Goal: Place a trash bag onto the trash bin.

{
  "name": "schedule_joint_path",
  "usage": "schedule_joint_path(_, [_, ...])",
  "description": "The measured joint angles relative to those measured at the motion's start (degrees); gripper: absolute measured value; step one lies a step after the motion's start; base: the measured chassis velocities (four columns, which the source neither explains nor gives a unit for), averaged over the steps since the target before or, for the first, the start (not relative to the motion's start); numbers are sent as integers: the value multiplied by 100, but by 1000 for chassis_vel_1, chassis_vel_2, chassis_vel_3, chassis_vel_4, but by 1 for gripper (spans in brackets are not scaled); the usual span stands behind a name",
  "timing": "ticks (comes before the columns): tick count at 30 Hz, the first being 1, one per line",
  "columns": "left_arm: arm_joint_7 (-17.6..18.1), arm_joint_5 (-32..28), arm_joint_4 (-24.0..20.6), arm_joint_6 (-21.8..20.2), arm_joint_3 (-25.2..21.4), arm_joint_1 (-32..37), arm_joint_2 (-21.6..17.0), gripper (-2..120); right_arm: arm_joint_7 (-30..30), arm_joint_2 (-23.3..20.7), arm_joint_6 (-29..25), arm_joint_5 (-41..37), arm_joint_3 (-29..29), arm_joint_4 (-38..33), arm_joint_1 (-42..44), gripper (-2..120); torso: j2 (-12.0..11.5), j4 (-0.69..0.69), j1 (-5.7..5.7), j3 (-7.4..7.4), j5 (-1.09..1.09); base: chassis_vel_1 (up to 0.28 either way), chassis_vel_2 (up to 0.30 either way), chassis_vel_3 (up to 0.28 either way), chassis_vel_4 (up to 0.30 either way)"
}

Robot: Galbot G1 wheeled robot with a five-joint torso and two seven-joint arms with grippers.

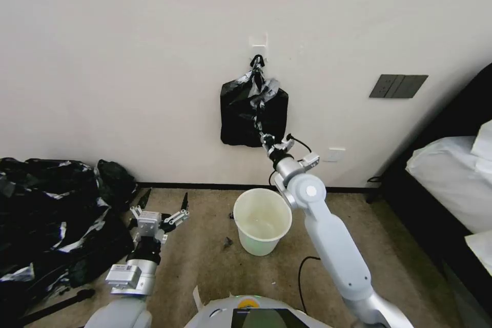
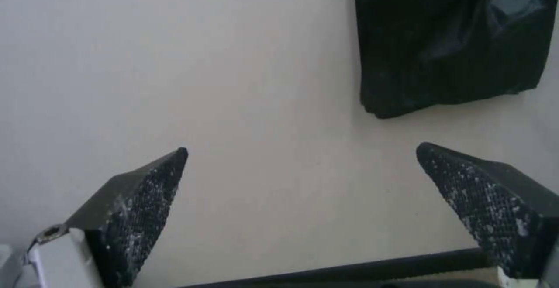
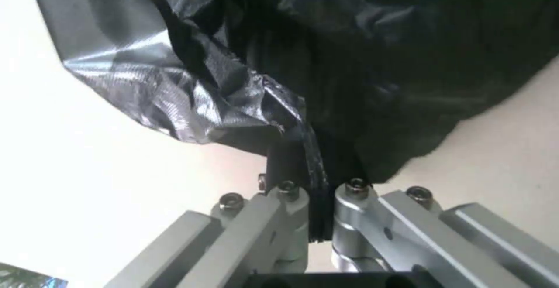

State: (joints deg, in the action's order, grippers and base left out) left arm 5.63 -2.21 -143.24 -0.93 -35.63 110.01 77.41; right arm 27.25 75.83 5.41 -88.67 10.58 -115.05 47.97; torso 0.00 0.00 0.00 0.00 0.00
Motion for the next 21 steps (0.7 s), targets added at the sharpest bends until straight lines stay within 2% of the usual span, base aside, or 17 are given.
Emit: schedule_joint_path(21, [-4,-41,0,-1,32,-65,-69,100,-33,-146,18,368,64,-654,1217,0,0,0,0,0,0,0,0,0,0])
